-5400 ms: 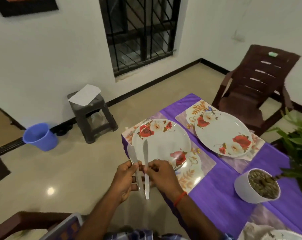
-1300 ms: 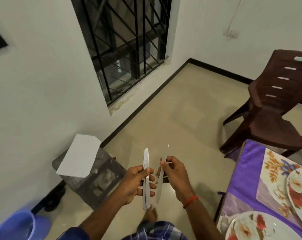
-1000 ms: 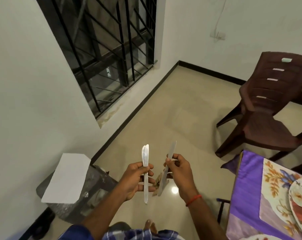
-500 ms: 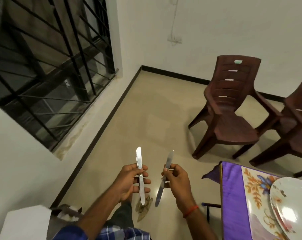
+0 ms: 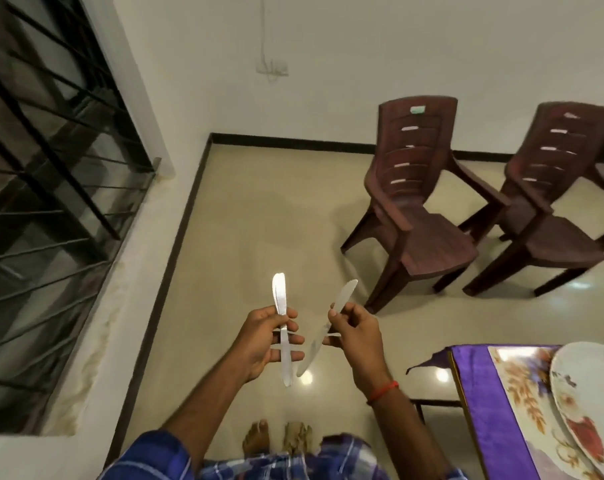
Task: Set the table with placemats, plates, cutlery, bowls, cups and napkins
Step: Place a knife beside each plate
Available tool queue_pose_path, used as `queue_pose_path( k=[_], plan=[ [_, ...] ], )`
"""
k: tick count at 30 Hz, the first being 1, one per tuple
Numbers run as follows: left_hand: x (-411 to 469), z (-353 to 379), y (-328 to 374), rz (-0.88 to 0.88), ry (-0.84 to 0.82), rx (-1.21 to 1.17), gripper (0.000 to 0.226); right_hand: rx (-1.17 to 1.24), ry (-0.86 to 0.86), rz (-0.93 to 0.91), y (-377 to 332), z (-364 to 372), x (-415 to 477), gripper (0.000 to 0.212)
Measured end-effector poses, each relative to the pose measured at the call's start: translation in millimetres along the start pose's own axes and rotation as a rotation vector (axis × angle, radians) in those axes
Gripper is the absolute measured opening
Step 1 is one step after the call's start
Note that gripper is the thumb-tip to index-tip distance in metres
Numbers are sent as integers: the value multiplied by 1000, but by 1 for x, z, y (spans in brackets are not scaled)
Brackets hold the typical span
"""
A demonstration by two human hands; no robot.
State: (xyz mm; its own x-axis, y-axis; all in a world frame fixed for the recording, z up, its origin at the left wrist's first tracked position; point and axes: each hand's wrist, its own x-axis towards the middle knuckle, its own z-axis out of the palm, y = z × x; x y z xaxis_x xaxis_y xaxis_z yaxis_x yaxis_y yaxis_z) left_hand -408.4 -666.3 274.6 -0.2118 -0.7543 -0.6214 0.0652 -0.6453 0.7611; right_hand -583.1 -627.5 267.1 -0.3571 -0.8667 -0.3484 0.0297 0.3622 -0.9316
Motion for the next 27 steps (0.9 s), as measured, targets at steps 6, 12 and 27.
queue_pose_path(
  k=[6,12,27],
  plan=[
    [40,11,25,-37,-74,39,22,85,158,10,-21,-19,18,11],
    [82,49,43,-56,-194,132,21,136,351,51,-17,-47,42,55],
    [217,195,122,-99,-441,409,22,284,587,43,-53,-127,171,75]
  ],
)
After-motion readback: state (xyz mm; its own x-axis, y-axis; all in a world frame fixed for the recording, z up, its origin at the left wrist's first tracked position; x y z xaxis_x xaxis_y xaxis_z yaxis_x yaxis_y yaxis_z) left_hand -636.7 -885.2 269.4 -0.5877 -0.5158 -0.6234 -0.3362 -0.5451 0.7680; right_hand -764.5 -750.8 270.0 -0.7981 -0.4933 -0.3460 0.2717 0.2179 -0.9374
